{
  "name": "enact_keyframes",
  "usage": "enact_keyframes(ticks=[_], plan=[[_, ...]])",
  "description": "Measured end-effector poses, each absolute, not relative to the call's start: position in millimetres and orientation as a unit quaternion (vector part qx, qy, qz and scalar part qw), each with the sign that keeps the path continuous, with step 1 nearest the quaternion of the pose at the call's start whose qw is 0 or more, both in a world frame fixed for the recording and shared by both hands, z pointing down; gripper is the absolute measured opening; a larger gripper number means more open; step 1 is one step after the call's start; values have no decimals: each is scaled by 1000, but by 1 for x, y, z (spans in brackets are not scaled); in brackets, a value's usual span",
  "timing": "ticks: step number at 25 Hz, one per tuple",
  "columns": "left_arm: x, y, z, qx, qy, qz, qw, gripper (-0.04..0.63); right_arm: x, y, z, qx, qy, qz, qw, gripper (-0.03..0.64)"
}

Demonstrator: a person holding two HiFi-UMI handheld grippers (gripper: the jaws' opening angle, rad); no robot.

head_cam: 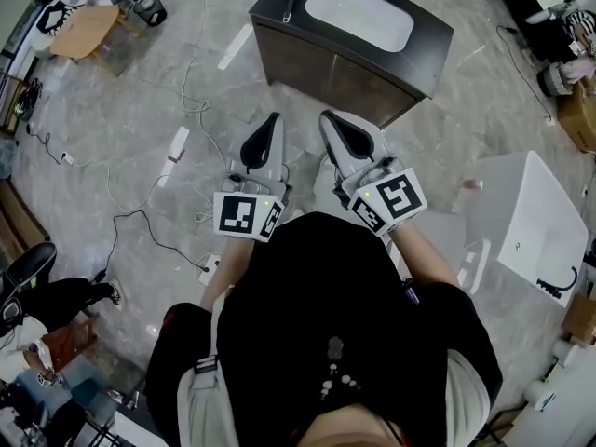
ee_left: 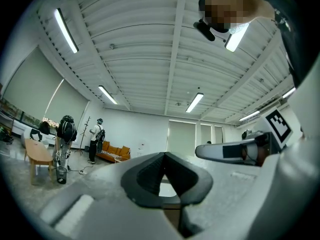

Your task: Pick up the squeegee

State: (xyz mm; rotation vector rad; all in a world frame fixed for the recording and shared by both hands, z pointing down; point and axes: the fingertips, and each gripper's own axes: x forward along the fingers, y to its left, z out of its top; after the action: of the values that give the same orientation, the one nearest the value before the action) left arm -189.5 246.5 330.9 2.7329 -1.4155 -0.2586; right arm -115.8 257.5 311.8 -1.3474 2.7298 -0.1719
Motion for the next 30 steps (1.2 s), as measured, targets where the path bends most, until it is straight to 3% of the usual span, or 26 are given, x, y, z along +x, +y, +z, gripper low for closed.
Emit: enact_keyframes(ticks=[10,30], plan=[[-196,194,344,867,-491,-75,40,2,-109,192,314,-423,903,-52,51,2],[-136,30,351,847,-528,-34,43,2,-44,9,324,-392,913,-90,68,2]])
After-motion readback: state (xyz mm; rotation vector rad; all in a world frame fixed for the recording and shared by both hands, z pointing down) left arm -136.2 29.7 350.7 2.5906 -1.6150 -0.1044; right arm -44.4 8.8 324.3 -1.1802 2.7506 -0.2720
